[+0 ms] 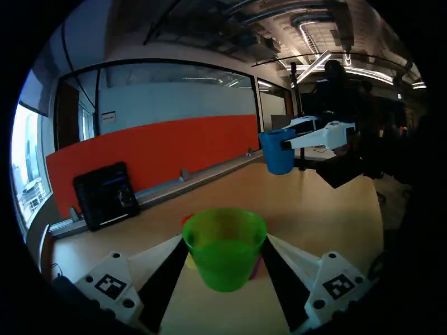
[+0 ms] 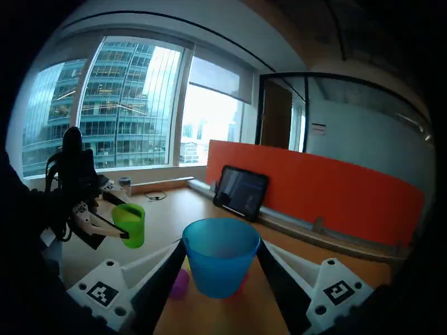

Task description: Pour water

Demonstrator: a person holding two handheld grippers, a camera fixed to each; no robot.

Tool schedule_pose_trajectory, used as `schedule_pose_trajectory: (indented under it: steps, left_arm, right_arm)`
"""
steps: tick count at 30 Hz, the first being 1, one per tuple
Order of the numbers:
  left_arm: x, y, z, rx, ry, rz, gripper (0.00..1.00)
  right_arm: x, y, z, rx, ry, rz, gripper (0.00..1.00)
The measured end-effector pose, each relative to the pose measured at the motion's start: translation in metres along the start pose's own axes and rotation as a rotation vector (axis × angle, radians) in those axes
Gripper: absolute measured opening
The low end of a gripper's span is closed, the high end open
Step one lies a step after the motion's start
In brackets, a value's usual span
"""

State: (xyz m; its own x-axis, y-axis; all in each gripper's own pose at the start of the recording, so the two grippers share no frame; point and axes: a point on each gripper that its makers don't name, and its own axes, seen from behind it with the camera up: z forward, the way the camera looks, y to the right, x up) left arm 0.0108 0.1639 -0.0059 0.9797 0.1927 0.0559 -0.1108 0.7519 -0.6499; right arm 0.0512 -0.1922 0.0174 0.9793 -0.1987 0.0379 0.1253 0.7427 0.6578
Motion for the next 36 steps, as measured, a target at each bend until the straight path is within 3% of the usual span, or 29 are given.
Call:
schedule_pose_trajectory:
  steps: [14,36]
  left_arm:
    - [-0.054,-0.005,0.013,-0.007,-0.149,-0.001,0.86]
    - [-0.115,0.006,0.022,-0.076,-0.353,-0.022,0.86]
  right_arm:
    - [-0.054,0.001,0.0,0.022,-0.095,0.04,0.93]
    - [-0.135,-0.008,0.016,0.085,-0.262,0.079,0.93]
